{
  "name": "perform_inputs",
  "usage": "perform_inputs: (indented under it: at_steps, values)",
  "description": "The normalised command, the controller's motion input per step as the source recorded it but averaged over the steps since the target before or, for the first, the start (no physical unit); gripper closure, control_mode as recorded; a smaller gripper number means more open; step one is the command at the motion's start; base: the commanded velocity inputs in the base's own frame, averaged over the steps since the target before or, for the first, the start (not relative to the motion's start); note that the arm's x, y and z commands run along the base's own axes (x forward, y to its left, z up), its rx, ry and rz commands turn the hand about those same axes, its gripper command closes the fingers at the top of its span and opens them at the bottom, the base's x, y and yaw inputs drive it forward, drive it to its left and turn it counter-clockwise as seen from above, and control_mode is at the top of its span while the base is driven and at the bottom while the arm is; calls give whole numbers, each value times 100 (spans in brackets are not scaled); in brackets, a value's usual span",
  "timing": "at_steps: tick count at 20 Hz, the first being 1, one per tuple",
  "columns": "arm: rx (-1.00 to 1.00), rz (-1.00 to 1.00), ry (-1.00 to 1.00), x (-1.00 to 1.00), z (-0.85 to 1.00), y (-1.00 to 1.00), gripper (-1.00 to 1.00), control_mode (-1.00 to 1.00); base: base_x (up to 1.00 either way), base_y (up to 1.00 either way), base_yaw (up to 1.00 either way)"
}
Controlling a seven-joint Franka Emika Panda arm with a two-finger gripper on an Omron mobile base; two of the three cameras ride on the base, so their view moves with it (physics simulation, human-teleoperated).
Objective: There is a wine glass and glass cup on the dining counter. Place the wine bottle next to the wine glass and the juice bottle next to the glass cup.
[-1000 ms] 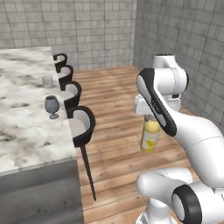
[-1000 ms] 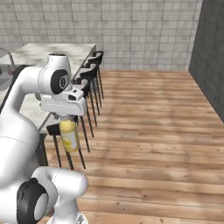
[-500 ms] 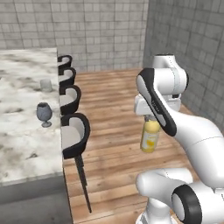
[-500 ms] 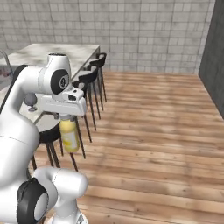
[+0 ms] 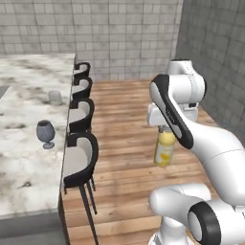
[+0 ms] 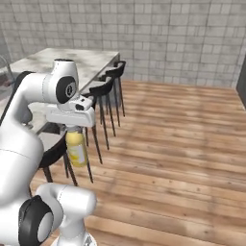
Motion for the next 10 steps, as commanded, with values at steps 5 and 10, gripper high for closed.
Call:
perform_inputs:
  at_steps: [5,10]
  values:
    - [0,0,0,0,0,0,100,100,55,-37,27]
    - [0,0,0,0,0,0,100,100,54,-35,31]
